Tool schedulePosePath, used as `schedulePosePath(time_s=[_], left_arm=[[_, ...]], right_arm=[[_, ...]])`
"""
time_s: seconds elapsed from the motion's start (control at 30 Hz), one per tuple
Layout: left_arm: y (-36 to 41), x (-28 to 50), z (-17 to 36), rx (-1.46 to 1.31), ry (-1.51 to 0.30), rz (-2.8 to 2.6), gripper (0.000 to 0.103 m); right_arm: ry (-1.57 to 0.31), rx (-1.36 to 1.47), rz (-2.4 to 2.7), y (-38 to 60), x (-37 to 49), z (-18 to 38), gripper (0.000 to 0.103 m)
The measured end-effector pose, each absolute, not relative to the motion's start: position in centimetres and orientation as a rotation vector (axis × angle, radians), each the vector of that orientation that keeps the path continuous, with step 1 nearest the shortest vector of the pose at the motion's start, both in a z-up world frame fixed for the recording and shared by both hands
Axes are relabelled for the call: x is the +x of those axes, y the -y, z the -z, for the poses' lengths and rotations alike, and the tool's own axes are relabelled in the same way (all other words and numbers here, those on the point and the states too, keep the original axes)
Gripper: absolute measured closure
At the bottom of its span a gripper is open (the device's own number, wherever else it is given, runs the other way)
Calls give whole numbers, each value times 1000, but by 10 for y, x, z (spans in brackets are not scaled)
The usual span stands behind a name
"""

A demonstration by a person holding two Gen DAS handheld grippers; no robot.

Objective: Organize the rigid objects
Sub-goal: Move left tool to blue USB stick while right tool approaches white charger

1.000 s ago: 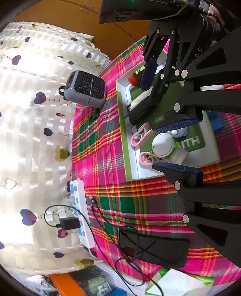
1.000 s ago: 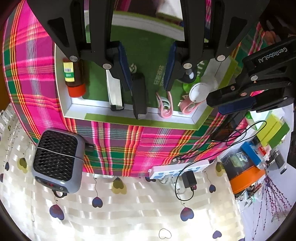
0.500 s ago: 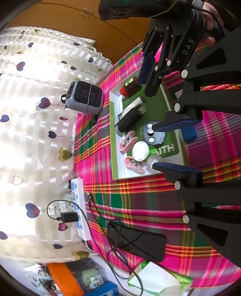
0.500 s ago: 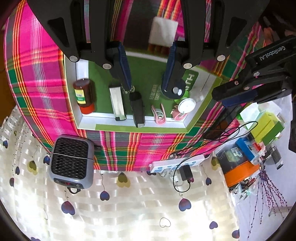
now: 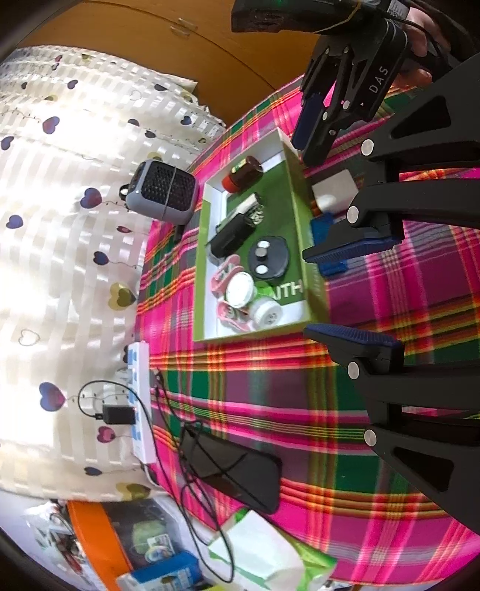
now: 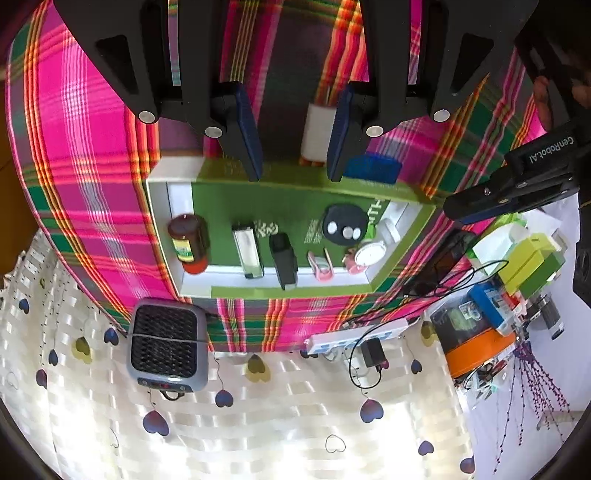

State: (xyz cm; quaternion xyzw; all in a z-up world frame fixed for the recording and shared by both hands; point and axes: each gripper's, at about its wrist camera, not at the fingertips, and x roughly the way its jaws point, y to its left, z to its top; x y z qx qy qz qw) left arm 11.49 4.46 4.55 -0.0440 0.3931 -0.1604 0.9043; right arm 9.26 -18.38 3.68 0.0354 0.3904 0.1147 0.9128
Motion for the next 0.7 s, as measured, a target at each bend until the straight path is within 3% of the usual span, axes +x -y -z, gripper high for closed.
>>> schedulePosePath(time_s=[0.53, 0.6, 0.7], left_arm=[[-45, 117, -17, -115, -895, 389, 70], [-40, 118, -15, -108, -905, 409, 70], [-34, 121, -12, -98, -911, 428, 70]], right_arm=[[-884, 51, -292, 159, 91, -10, 65], [-893, 42, -284, 158, 93, -8, 57], [-904, 29, -267, 158, 96, -5, 55]])
